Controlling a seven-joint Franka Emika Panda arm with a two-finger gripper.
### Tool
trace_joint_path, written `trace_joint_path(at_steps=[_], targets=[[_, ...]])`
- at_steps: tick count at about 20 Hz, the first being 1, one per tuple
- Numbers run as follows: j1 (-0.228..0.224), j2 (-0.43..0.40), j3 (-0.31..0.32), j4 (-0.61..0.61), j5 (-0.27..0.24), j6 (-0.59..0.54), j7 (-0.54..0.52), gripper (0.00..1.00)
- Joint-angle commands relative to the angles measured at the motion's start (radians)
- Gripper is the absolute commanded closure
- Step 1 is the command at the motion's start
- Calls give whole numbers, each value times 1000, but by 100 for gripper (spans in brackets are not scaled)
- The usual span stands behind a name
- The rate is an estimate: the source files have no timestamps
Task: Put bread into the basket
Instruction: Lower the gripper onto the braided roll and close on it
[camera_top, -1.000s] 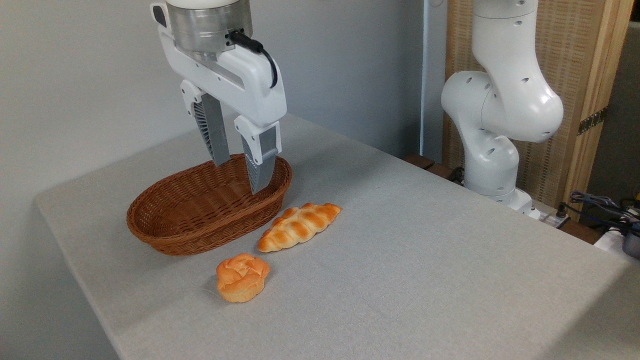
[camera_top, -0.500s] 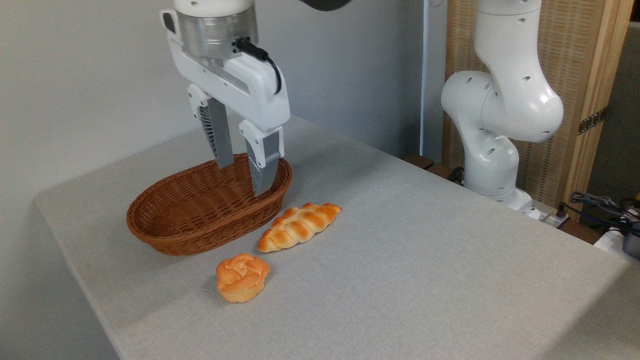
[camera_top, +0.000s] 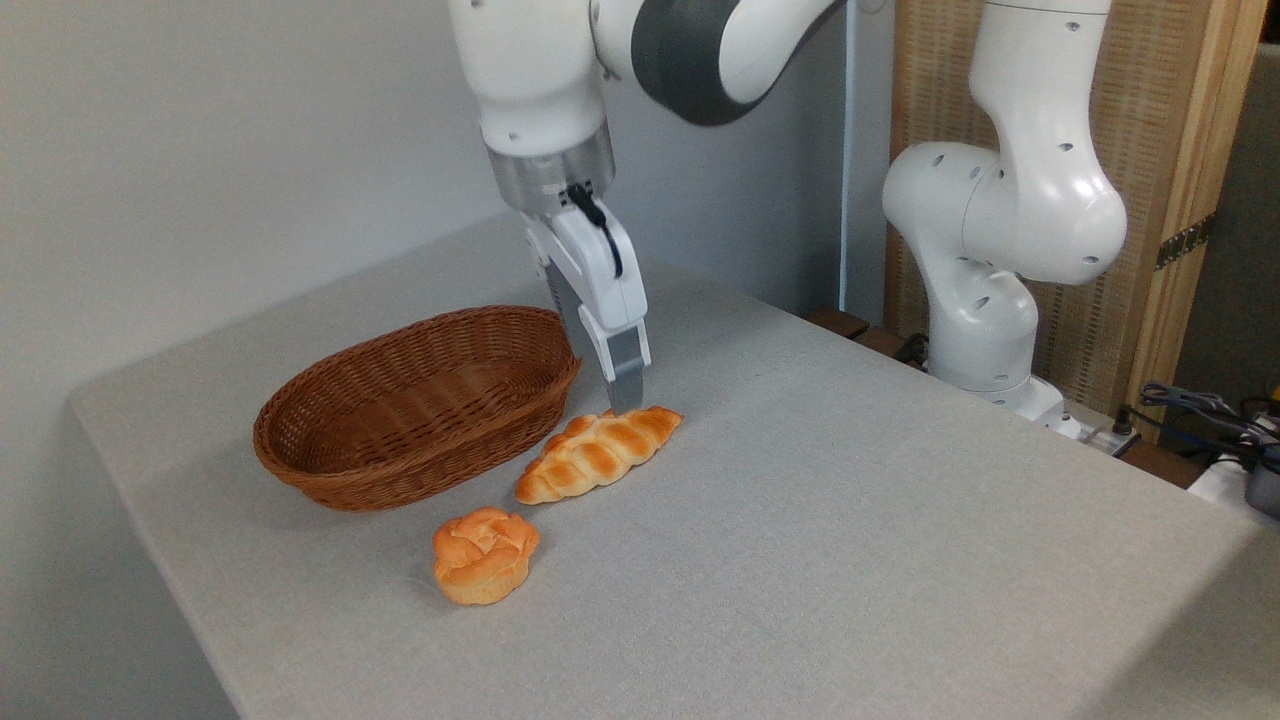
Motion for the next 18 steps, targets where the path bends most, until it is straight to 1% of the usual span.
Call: trace_joint_path(at_steps=[1,5,8,11,12,13,15,16,18], targets=[[-3,-25,-39,-102,24,78,53,0],[-3,-16,-90,-177,24,178,53,0],[-3,-4,-93,-227,24,227,53,0],[-4,13,-93,-240,25,273,53,0],[-6,17,-93,-238,27,290,55,3],[-6,28,-93,-240,27,313,53,9],[-6,42,-93,-238,27,348,55,25],[-6,44,-93,-238,28,350,61,47],[-6,44,-93,-237,29,350,69,63]])
